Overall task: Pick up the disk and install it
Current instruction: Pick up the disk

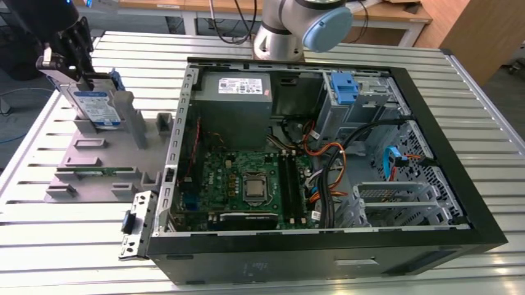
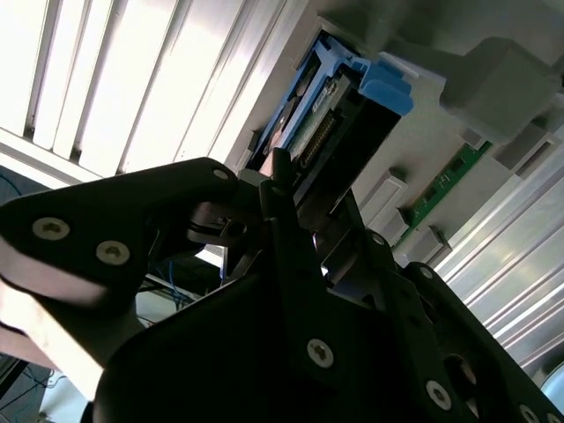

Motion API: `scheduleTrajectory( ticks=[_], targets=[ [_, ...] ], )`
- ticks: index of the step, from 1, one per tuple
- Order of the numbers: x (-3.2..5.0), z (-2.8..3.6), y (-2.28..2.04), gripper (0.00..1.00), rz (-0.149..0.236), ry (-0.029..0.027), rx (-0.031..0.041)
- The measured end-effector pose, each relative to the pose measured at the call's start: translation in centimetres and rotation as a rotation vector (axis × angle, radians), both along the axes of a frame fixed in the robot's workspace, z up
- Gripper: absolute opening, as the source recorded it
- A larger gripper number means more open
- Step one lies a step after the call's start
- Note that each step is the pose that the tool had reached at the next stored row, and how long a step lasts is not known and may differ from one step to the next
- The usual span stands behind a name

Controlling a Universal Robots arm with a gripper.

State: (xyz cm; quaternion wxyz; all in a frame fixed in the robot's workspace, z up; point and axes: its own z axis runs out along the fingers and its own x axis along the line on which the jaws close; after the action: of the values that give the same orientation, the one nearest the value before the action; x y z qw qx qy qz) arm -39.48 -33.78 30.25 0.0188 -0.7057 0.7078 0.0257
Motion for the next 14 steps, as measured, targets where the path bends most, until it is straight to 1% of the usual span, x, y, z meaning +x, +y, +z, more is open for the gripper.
scheduleTrajectory(
  ticks=[5,8,10,14],
  targets=[
    [0.00,-0.01,-0.23,0.35,0.000,-0.0001,-0.0001],
    [0.00,-0.01,-0.27,0.35,0.000,-0.0001,-0.0006],
    [0.00,0.00,-0.29,0.35,0.000,-0.0001,-0.0012],
    [0.00,-0.01,-0.49,0.35,-0.001,-0.0001,-0.0031]
  ],
)
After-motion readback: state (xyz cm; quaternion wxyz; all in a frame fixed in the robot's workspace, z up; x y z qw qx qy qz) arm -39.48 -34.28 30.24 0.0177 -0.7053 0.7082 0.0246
